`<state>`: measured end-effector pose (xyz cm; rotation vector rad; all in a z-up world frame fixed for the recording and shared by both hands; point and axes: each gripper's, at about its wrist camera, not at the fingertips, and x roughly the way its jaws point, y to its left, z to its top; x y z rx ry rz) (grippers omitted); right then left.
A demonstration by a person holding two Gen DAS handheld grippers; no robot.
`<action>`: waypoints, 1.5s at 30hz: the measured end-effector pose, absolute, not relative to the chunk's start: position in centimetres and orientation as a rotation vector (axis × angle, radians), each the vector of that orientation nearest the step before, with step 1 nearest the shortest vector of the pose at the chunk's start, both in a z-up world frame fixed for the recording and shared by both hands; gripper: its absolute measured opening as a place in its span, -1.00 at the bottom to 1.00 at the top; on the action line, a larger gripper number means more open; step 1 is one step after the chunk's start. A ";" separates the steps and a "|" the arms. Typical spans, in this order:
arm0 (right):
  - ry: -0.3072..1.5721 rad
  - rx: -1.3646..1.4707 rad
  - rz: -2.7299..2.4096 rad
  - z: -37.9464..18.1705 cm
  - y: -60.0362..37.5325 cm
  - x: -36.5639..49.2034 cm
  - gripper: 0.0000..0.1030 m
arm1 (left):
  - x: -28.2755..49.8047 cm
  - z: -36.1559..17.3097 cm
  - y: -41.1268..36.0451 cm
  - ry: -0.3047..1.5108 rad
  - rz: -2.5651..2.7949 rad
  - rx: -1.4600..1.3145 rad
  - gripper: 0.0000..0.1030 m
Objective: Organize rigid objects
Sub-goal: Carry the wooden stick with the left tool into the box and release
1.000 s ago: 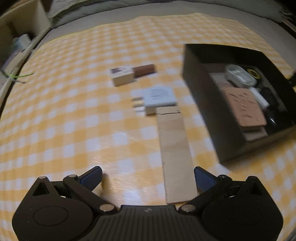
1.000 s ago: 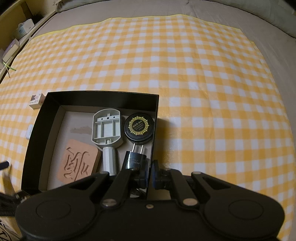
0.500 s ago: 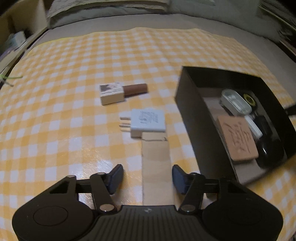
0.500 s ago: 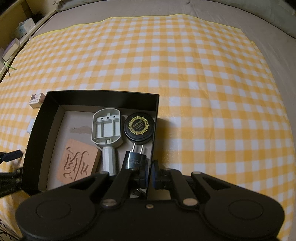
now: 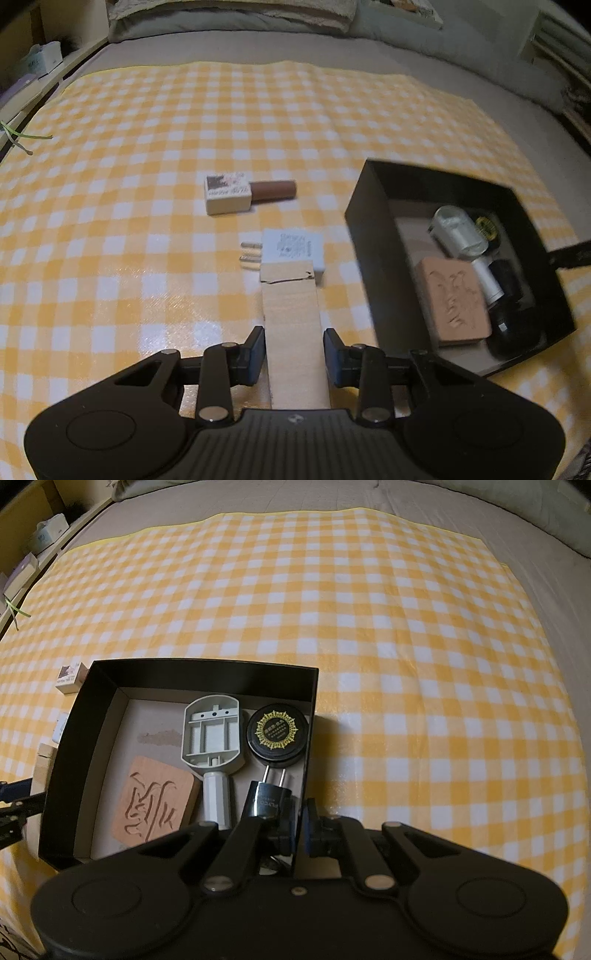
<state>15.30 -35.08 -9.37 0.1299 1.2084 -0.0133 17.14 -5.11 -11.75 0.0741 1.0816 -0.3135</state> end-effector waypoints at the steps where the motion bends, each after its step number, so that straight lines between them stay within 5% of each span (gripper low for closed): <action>1: 1.208 0.129 -0.013 -9.2 -34.5 15.3 -0.90 | 17.0 -11.4 -5.2 1.076 -0.319 0.064 -0.33; 25: 1.214 0.120 -0.029 -9.7 -34.5 15.8 -0.91 | 15.1 -2.9 -7.6 0.927 -0.546 -0.129 -0.34; 45: 1.213 0.093 -0.031 -10.3 -33.3 16.3 -0.91 | 18.9 -6.0 -12.2 1.024 -0.467 -0.141 -0.34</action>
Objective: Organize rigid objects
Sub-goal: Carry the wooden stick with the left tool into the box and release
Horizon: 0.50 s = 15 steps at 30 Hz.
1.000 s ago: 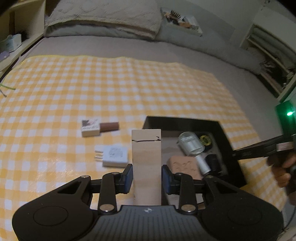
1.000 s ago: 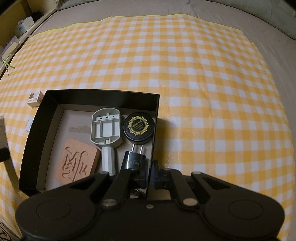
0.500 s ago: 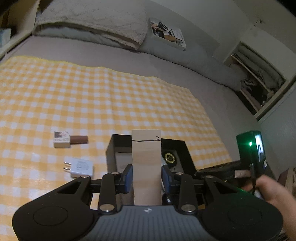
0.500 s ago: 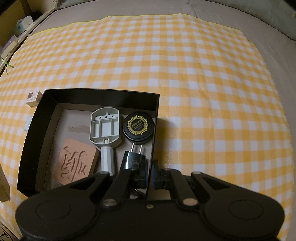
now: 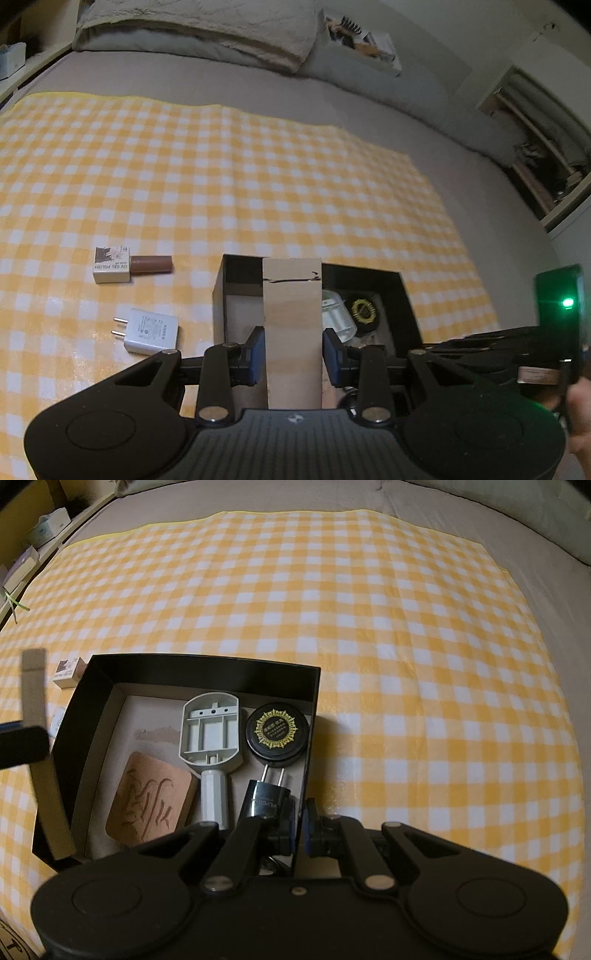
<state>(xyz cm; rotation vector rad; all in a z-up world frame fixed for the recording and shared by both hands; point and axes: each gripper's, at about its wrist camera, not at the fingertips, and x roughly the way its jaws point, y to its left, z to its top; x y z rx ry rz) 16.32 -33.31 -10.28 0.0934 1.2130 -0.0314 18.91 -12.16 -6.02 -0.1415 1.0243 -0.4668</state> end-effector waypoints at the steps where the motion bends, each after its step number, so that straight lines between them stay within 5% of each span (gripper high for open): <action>1: 1.213 0.093 -0.031 -10.3 -33.4 16.3 -0.90 | 19.0 -6.2 -12.3 1.028 -0.460 -0.134 -0.34; 15: 1.214 0.089 -0.034 -10.6 -33.8 16.5 -0.90 | 18.6 -8.5 -14.2 1.001 -0.422 0.106 -0.33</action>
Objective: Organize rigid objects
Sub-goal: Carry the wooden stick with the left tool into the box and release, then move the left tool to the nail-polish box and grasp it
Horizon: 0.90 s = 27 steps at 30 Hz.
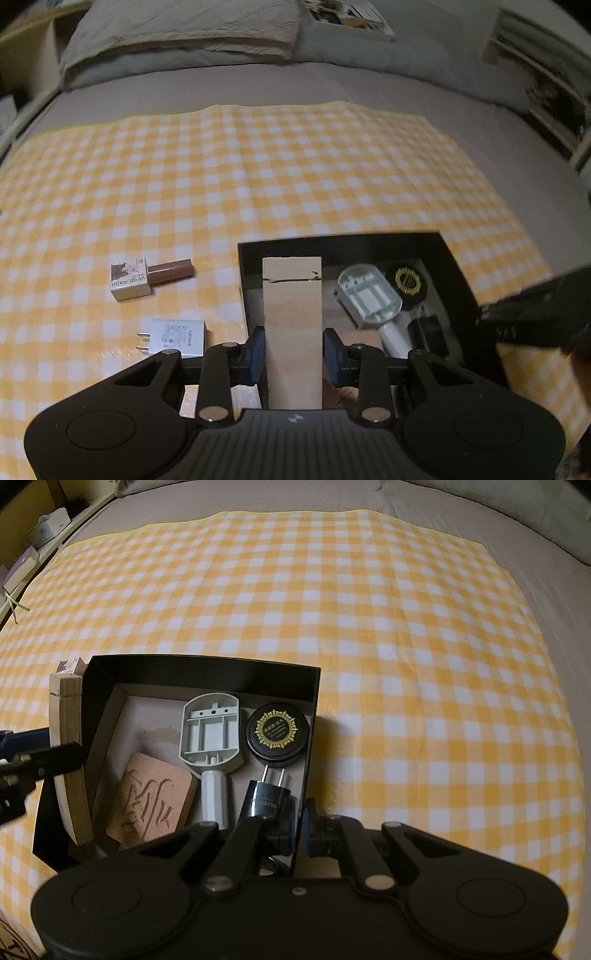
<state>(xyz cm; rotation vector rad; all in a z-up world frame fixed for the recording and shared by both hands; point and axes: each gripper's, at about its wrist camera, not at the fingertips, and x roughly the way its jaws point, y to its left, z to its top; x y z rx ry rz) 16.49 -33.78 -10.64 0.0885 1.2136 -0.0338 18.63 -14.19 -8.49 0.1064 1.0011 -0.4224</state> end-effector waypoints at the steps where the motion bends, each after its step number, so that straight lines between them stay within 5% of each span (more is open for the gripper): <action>1: 1.214 0.089 -0.034 -10.7 -33.8 16.5 -0.90 | 18.4 -8.7 -14.5 1.002 -0.424 0.127 -0.32; 17: 1.221 0.082 -0.040 -10.6 -33.4 16.6 -0.90 | 16.4 -6.5 -13.7 0.997 -0.507 0.052 0.55; 27: 1.225 0.088 -0.042 -10.5 -33.6 16.5 -0.90 | 17.4 -3.1 -10.1 0.895 -0.456 -0.045 0.86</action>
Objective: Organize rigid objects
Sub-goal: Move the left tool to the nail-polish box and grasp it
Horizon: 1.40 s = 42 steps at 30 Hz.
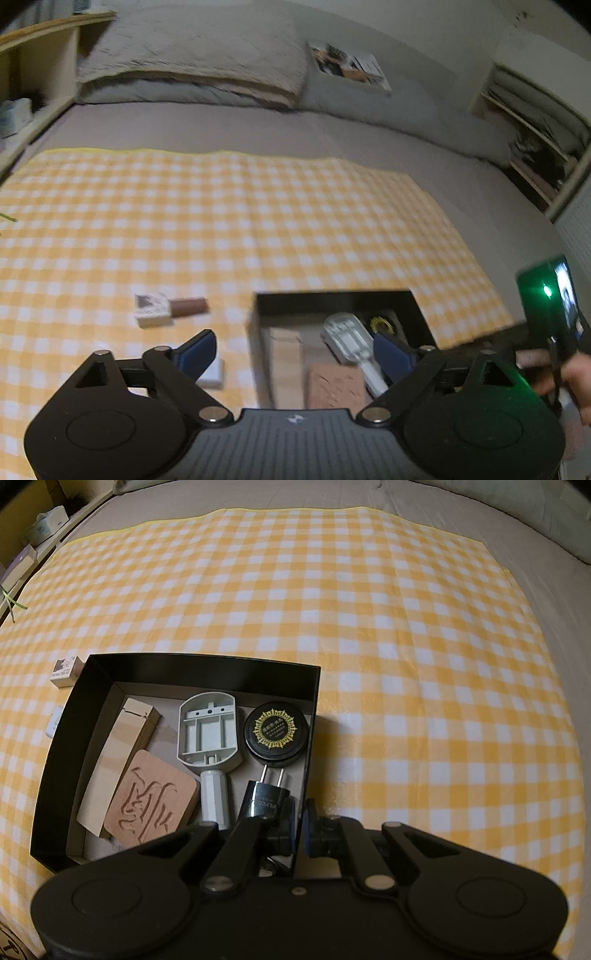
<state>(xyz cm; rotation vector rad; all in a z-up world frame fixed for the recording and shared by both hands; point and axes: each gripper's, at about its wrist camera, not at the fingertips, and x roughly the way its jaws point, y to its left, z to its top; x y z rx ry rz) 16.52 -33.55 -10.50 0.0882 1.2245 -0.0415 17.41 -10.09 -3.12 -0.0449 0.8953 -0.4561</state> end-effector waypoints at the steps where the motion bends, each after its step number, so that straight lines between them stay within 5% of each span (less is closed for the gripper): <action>1: 1.224 0.084 -0.042 -10.5 -33.4 16.5 -0.90 | 17.7 -3.0 -9.7 0.887 -0.442 -0.048 0.90; 21: 1.227 0.080 -0.046 -10.5 -33.2 16.6 -0.90 | 26.3 -9.6 -3.5 1.002 -0.159 -0.042 1.00; 42: 1.236 0.084 -0.037 -10.7 -33.9 16.8 -0.90 | 32.9 -16.0 -8.3 1.088 -0.125 0.100 0.97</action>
